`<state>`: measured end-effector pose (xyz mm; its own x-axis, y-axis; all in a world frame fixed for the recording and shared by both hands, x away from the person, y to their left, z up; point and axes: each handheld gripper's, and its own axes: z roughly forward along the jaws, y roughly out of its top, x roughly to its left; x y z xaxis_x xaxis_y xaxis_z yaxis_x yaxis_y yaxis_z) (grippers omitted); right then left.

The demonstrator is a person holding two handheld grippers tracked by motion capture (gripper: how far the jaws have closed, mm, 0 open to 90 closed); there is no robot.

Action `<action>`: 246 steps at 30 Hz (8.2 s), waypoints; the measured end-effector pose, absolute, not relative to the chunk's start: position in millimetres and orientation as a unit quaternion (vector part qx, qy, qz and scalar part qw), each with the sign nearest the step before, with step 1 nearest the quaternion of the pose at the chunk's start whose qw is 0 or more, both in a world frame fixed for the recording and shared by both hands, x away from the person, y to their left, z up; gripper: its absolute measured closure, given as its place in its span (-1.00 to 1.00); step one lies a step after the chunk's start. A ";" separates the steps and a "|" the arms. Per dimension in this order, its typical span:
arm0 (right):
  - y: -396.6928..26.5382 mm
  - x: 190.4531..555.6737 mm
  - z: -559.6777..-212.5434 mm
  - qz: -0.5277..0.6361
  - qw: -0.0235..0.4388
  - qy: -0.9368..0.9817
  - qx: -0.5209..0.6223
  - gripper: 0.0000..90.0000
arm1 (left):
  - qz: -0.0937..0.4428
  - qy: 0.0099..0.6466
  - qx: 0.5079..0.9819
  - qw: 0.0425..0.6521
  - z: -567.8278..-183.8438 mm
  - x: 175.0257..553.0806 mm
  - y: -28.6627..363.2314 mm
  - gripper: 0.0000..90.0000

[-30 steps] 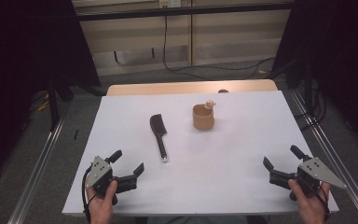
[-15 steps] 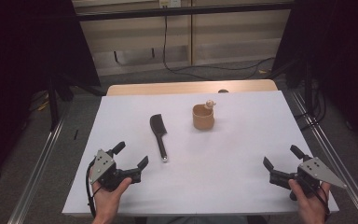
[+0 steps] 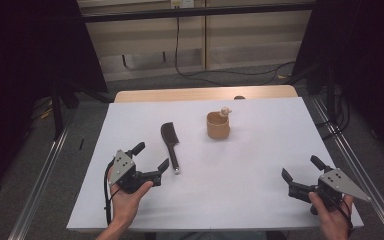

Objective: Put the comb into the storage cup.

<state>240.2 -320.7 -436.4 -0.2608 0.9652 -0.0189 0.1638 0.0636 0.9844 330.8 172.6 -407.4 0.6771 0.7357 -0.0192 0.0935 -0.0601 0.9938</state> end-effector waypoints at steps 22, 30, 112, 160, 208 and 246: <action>-320.1 240.3 -436.4 0.510 0.393 0.613 0.458 -1.00 | 0.253 0.285 0.695 0.609 -419.2 371.9 145.9 -0.89; -320.1 240.3 -436.5 0.510 0.393 0.613 0.458 -1.00 | 0.259 0.282 0.700 0.603 -415.0 386.0 128.2 -0.89; -320.0 239.4 -438.1 0.509 0.383 0.621 0.456 -1.00 | 0.076 0.336 0.828 0.443 -412.8 409.9 123.8 1.00; -320.1 238.8 -438.4 0.508 0.380 0.626 0.453 -1.00 | 0.021 0.366 0.868 0.335 -439.4 411.1 109.7 1.00; -320.5 237.5 -438.0 0.509 0.379 0.626 0.453 -1.00 | 0.012 0.371 0.874 0.315 -439.2 415.4 124.1 1.00; -320.5 237.1 -437.9 0.511 0.379 0.626 0.452 -1.00 | 0.012 0.365 0.882 0.297 -436.1 416.0 135.6 1.00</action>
<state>237.1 -320.5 -437.9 -0.3042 0.9525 -0.0126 0.1785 0.0699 0.9815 416.0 135.6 -436.1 0.7327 0.6518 -0.1956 0.6376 -0.5570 0.5322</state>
